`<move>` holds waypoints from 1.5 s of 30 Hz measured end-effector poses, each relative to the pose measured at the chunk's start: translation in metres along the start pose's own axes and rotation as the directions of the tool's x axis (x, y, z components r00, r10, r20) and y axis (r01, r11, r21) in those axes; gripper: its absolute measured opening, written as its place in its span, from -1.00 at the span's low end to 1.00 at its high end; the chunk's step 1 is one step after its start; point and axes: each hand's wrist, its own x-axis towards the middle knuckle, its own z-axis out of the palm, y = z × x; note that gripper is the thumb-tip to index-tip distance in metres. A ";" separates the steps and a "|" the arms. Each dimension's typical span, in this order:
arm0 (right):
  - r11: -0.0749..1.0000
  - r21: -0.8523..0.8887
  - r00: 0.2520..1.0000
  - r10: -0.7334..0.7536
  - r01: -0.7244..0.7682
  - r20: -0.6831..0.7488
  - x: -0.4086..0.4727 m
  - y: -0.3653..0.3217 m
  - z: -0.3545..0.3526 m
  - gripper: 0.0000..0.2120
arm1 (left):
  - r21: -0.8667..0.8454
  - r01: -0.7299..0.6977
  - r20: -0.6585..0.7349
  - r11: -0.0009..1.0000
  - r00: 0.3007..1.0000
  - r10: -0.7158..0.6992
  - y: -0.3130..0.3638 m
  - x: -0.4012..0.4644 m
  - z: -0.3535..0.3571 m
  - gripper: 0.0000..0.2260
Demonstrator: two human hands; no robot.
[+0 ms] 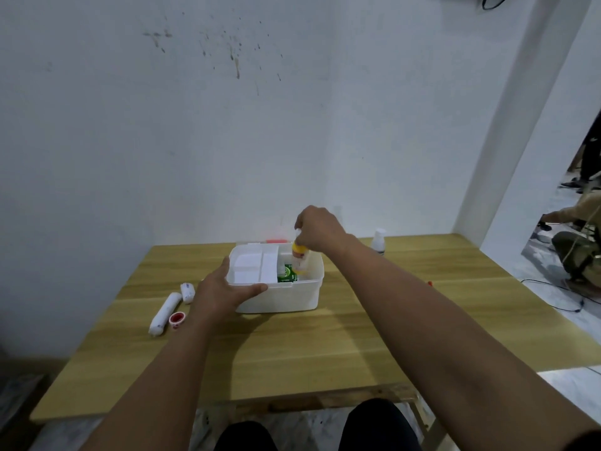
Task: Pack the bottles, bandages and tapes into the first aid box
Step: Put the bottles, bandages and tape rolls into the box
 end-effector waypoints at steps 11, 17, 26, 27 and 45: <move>0.992 -0.122 1.000 -0.015 0.012 -0.018 0.001 -0.005 0.002 -0.73 | 0.008 -0.008 -0.010 1.000 1.000 0.008 0.001 0.002 0.002 -0.04; 0.991 -0.137 0.999 -0.003 0.008 0.036 -0.001 0.002 0.008 -0.75 | 0.010 0.013 0.004 1.000 1.000 -0.013 -0.002 0.000 -0.001 0.24; 0.997 0.042 0.998 -0.065 0.064 0.027 -0.015 0.027 0.029 -0.53 | -0.051 -0.031 -0.032 0.998 0.999 0.029 0.009 -0.007 -0.005 0.01; 0.994 0.073 0.997 -0.079 0.079 0.004 -0.016 0.028 0.026 -0.53 | -0.080 -0.033 -0.068 0.996 0.997 0.027 0.011 -0.008 -0.004 -0.09; 0.878 -0.103 0.884 0.465 -0.468 -0.050 0.011 0.145 -0.016 -0.93 | -0.079 -0.011 -0.183 0.997 0.983 -0.004 -0.003 0.017 0.018 -0.16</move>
